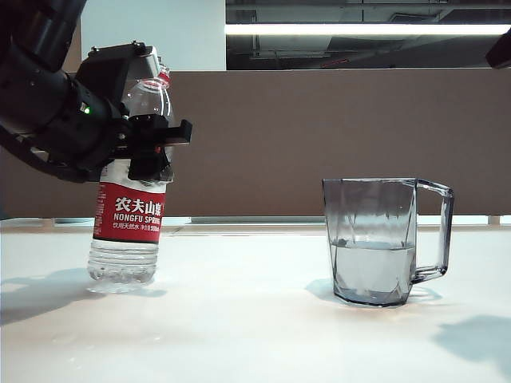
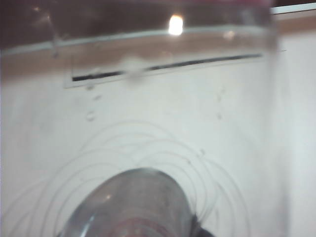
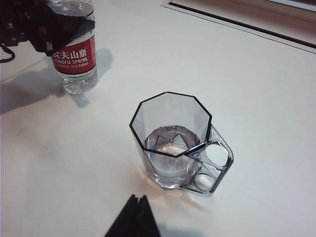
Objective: Pick up the mineral water bottle with the left hand on the table and pour water into the mug until it's half full.
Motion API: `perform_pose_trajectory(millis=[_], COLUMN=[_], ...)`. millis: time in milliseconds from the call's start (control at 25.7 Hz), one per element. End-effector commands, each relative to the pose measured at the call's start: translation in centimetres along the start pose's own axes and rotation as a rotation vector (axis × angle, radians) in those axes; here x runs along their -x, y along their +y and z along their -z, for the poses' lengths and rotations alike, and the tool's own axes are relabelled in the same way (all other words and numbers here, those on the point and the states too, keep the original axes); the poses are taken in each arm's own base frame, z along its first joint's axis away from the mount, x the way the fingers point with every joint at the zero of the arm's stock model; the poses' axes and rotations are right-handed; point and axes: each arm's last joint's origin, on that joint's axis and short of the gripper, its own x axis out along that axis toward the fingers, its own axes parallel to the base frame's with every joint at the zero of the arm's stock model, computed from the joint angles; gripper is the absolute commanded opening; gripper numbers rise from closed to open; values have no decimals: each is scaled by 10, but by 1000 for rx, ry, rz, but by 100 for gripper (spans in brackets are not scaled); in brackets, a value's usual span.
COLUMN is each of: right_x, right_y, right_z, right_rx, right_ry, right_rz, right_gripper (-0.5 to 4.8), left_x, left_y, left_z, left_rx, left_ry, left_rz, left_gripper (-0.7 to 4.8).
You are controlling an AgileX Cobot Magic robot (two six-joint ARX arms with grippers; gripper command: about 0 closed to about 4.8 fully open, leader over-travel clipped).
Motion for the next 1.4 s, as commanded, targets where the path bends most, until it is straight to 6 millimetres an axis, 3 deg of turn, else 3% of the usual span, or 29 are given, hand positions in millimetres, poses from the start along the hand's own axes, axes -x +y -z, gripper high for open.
perform_pose_trajectory(millis=[39,78,155,350,466,1050,1399], right_x=[2,2,2,2,2,2,2], right_y=[0,0,0,0,0,0,0], right_z=[-3,-3,-3,-3,-3,-3,-3], right_rx=[-4,-4,-4,-4,-4,-4,-4], right_ry=[-19,-19,-19,-19,-19,-20,-19], right_rz=[-4,-4,-4,-4,-4,-4,-12], right_gripper=[-4,-4,-4,-4,-4,-4,-4], left_x=[0,0,0,0,1,23,49], left_y=[-2,-3,-3,-3,-2,4,11], left_z=[-1,-1,-1,-1,-1,-11,-19], left_rx=[1,1,-7,-26,-32,-53,-68], left_ry=[-1,0,1,1,10,73,131], left_rz=[50,68,73,73,72,68,83], left_gripper=[302,361,406,411,477,479,479])
